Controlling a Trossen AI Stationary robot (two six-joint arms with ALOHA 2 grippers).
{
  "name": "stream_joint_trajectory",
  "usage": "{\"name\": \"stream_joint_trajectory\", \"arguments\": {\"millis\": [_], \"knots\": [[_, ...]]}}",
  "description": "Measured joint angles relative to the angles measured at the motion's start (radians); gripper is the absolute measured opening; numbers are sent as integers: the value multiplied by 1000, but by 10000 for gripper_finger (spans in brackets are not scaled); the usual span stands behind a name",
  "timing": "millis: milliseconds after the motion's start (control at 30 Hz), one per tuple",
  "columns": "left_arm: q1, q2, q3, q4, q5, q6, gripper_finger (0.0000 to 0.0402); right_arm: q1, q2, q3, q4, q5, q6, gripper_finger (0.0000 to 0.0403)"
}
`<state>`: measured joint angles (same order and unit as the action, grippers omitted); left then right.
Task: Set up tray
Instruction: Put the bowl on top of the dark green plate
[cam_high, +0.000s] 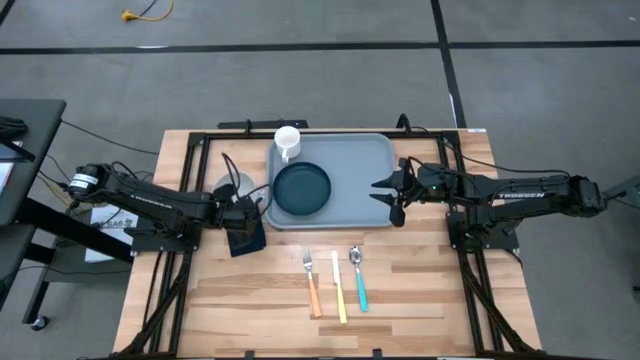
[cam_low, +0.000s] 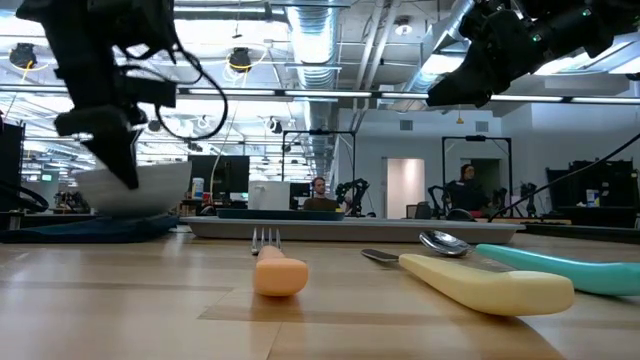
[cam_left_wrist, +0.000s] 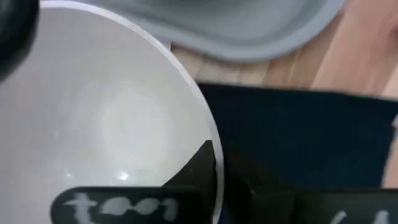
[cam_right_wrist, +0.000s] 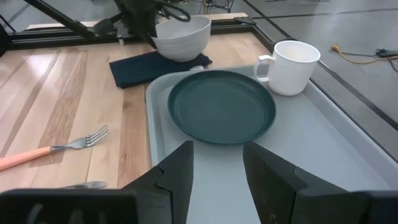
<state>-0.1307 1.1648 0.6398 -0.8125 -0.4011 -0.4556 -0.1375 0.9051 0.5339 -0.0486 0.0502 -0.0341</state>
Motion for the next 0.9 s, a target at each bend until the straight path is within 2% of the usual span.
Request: {"name": "stream_joint_trajectory", "arguments": {"millis": [400,667,800,900], "knots": [[0,0,176,-8,-27,94,1,0,0,0,0,0,-1,134],[35,1,278,27,-24,27,0,0,0,0,10,0,-2,134],[62,57,330,46,-5,74,0,0,0,0,30,0,-3,134],[91,154,394,52,47,139,0,0,0,0,36,0,-3,134]]}}
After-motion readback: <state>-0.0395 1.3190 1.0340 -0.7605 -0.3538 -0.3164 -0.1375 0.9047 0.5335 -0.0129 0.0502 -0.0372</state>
